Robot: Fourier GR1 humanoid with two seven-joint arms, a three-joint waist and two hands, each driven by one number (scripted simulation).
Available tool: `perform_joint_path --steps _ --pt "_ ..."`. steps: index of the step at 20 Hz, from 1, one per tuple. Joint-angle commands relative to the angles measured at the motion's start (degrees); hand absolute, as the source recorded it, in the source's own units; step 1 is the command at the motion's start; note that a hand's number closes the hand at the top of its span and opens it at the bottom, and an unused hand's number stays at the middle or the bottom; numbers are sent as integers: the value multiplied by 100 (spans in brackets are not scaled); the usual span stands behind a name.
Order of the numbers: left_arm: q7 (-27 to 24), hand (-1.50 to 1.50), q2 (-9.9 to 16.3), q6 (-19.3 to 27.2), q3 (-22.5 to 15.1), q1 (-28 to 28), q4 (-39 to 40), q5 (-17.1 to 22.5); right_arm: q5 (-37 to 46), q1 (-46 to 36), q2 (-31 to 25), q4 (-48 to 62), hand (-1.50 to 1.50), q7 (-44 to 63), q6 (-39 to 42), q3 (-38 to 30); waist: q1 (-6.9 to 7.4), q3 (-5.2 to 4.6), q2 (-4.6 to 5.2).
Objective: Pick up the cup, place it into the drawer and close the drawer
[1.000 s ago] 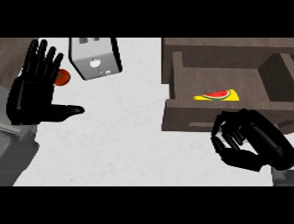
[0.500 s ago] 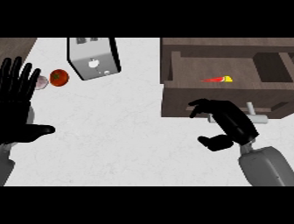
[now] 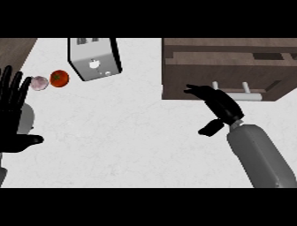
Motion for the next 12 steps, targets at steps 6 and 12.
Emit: perform_joint_path --steps 6,12 --pt "-2 -150 -187 -367 203 371 -78 -88 -233 -1547 -222 2673 -150 -1158 -150 -864 123 15 62" --pt "125 -150 59 -830 456 166 162 73 -184 -2296 -620 3621 -150 -1297 -18 -1104 272 19 127"
